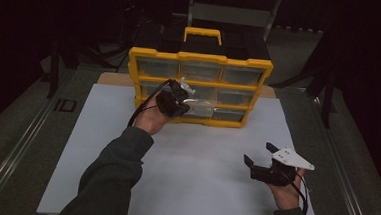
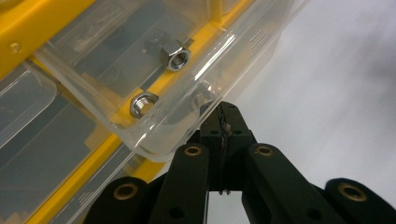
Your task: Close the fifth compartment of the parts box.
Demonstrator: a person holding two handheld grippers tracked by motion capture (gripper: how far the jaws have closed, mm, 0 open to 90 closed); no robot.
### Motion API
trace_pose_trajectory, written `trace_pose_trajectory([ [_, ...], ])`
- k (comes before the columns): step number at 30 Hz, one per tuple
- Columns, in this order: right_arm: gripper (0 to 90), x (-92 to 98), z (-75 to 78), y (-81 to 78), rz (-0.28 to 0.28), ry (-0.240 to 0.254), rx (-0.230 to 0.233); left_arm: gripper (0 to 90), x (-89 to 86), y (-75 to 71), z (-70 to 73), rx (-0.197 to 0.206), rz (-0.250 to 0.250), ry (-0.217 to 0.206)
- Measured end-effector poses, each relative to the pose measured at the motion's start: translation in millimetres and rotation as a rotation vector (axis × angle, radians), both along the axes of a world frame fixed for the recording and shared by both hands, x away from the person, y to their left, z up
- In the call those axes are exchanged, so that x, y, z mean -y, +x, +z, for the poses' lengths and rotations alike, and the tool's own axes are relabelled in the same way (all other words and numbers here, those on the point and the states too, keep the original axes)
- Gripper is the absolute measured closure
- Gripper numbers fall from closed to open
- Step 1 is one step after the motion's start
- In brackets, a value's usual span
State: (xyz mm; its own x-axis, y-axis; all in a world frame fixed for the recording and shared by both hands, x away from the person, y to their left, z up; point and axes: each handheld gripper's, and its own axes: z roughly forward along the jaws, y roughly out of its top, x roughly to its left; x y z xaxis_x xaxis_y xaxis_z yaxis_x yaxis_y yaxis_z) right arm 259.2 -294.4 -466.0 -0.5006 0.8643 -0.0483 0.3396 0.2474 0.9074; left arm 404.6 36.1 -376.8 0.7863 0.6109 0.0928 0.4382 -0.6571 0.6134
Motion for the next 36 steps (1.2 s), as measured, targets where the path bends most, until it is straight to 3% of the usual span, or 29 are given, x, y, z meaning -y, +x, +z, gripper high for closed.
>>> trace_pose_trajectory([
  [23,10.3,0.9,0.5,-1.4,-0.003,0.0,0.001,89.7,4.6,12.2,0.7,0.003,0.037,0.008],
  [36,10.3,0.8,-0.7,-1.1,-0.005,0.0,-0.003,89.7,7.1,20.5,-0.3,0.011,0.073,-0.01],
])
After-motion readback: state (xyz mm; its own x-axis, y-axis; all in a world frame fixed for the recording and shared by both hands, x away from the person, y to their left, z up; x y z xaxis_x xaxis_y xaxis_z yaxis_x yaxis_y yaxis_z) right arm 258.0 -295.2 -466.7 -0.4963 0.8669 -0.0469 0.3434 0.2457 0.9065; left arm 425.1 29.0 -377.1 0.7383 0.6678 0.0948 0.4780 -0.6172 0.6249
